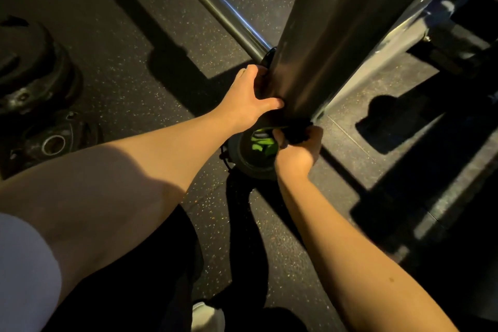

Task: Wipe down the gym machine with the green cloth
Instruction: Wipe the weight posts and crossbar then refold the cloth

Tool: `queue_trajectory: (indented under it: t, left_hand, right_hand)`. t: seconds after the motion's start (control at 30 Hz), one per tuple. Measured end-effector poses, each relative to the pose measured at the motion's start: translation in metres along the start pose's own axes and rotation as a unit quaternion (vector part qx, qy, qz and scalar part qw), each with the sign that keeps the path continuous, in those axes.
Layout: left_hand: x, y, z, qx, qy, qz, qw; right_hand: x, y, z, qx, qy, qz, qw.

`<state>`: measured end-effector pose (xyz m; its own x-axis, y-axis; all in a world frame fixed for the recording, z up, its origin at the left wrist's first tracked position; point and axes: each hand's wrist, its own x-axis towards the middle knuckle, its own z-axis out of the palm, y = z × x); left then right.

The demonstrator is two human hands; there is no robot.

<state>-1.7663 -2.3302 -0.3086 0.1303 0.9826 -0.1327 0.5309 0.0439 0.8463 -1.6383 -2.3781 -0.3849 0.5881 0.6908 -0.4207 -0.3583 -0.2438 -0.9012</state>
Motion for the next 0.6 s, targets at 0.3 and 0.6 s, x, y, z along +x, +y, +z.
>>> queue_trajectory:
  t: [0.3,0.6]
  left_hand:
    - [0.000,-0.002,0.004,0.003,0.021,0.007,1.000]
    - [0.003,-0.005,0.001,0.003,0.014,0.015,1.000]
  right_hand:
    - [0.015,0.078,-0.016,-0.374,-0.039,0.078,0.923]
    - [0.020,0.014,-0.023,-0.319,-0.056,0.008,0.946]
